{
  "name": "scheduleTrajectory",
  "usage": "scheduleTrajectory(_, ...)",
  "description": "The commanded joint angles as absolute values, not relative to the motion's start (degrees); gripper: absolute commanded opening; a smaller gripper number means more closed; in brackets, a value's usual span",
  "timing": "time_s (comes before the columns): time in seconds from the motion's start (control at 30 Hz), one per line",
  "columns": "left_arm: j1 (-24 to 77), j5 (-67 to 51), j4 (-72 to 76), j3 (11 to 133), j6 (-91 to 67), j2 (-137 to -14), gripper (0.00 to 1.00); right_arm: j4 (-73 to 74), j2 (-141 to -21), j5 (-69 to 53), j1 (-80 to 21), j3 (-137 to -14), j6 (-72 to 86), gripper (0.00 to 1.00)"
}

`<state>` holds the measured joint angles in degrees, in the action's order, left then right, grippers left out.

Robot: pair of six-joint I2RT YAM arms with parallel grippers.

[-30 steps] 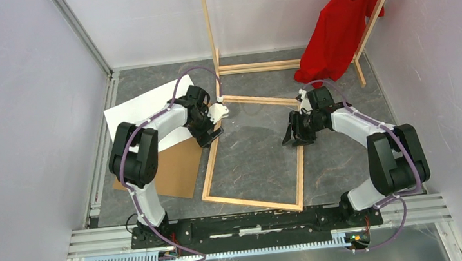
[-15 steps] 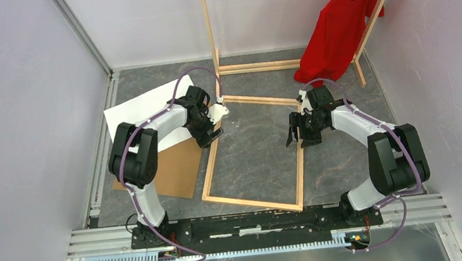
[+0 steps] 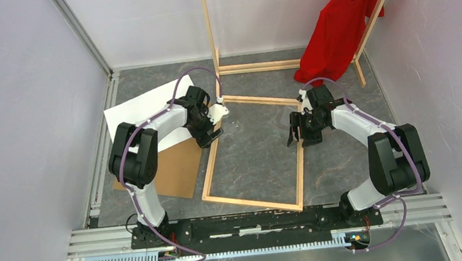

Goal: Put the photo into the frame
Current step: Move the photo to the center of the board.

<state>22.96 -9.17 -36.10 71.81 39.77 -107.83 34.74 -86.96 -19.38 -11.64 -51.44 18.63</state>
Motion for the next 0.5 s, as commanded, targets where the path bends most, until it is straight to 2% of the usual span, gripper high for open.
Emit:
scheduleTrajectory(0.0, 22.9, -9.8, -36.3, 71.3, 41.2, -105.4, 1.0, 32.7, -85.8, -20.6, -11.8, -52.0, 19.3, 0.66)
scheduleTrajectory(0.47, 23.1, -11.1, -35.9, 72.3, 40.5, -107.1, 1.0, 29.1, -87.7, -22.4, -12.0, -49.2, 20.9, 0.65)
